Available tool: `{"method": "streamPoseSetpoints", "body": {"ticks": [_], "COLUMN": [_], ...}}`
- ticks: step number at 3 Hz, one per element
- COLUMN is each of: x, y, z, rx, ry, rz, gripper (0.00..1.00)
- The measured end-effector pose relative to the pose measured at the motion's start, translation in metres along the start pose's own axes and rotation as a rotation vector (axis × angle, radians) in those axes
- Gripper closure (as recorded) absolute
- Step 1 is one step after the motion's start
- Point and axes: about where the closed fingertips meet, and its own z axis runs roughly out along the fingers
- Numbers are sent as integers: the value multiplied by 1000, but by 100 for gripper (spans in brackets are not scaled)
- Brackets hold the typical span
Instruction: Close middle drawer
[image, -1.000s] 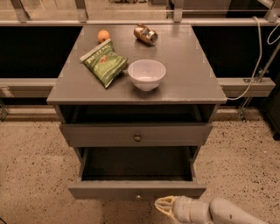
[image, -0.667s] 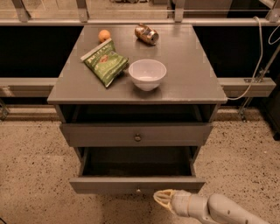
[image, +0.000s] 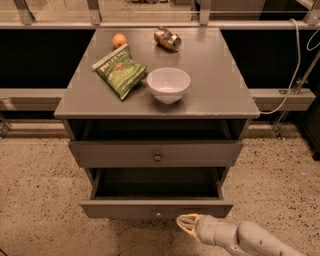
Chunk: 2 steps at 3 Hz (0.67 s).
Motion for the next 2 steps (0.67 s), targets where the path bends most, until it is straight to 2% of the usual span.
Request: {"method": "streamPoseSetpoints", "body": {"ticks": [1,2], "x": [3,1], "y": [-30,-53], "z": [14,21], "rx": [87,151], "ry": [-50,-86], "rz": [-2,-9], "gripper": [100,100]}}
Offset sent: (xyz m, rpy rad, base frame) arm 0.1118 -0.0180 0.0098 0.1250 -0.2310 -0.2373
